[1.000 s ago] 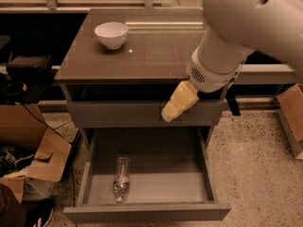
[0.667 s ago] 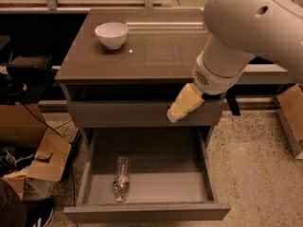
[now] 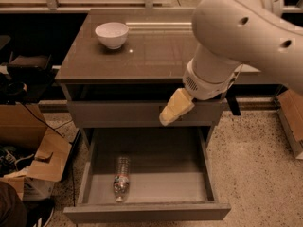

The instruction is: Pick water bottle from middle drawer and place on counter

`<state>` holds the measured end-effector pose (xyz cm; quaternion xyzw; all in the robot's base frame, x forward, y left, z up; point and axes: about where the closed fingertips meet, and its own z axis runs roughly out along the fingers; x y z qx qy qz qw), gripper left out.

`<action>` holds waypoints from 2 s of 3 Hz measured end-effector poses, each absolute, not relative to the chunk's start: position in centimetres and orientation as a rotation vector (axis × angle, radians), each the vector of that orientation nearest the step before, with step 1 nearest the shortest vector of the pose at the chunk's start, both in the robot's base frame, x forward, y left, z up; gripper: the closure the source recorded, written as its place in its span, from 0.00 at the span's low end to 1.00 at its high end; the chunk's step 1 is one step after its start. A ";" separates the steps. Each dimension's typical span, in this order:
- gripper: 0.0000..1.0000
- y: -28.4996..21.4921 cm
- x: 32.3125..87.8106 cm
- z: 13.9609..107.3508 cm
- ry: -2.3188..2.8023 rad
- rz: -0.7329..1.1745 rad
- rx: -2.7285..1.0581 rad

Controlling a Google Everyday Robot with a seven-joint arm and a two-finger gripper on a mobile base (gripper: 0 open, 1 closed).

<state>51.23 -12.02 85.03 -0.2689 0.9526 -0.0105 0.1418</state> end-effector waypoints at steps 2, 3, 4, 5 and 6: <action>0.00 -8.4 52.3 75.9 2.824 -0.054 -0.609; 0.00 -7.4 53.3 70.8 2.883 0.047 -0.538; 0.00 -7.4 53.3 70.6 2.885 0.048 -0.538; 0.00 -6.1 53.3 69.5 2.880 0.087 -0.520; 0.00 -3.8 53.4 66.6 2.888 0.076 -0.513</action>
Offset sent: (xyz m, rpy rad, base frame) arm 0.0157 0.0563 -0.1509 -0.0254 0.0370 -0.2139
